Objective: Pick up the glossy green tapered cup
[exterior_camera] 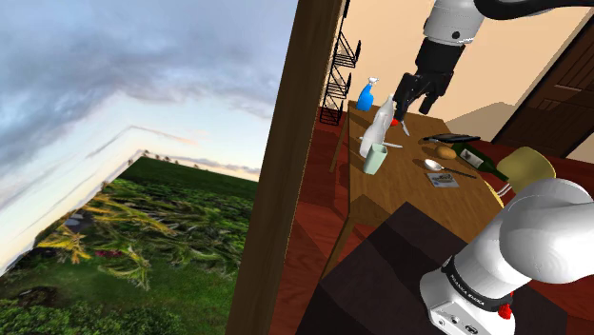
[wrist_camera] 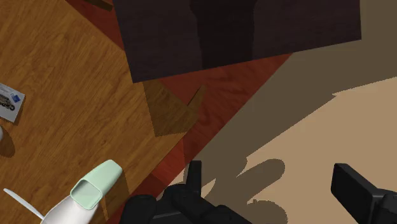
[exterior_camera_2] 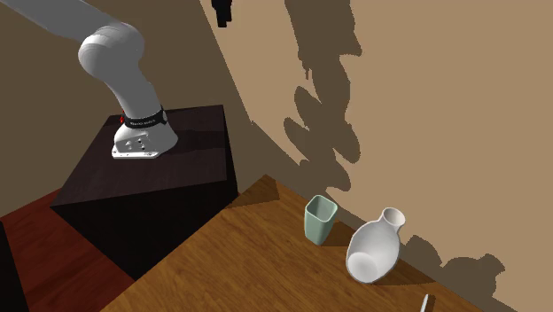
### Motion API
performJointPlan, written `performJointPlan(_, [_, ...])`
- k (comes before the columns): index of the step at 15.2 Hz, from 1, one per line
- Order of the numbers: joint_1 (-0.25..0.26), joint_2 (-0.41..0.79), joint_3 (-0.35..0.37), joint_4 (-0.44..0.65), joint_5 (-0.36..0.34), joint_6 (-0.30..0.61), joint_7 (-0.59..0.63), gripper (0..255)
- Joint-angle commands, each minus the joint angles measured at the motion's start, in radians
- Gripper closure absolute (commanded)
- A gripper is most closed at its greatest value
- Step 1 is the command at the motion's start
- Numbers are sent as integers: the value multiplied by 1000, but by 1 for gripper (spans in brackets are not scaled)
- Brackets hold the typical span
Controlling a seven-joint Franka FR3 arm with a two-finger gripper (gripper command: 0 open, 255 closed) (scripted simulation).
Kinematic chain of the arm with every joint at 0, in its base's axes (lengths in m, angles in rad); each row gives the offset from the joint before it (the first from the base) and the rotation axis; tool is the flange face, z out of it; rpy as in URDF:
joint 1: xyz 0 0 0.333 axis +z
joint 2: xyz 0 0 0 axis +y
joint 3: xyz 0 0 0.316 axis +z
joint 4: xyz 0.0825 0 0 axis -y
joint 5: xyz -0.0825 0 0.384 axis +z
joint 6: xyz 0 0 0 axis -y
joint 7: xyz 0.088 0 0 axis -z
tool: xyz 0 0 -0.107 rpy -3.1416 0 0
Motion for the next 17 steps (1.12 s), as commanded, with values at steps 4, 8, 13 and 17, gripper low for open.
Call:
performJointPlan(4, [-24,42,-52,-33,-32,80,-48,0])
performJointPlan(8, [-55,119,-123,-58,-69,191,-112,0])
performJointPlan(13, [-85,247,-211,-59,-99,330,-193,0])
performJointPlan(17, [-101,370,-282,-35,-102,437,-263,0])
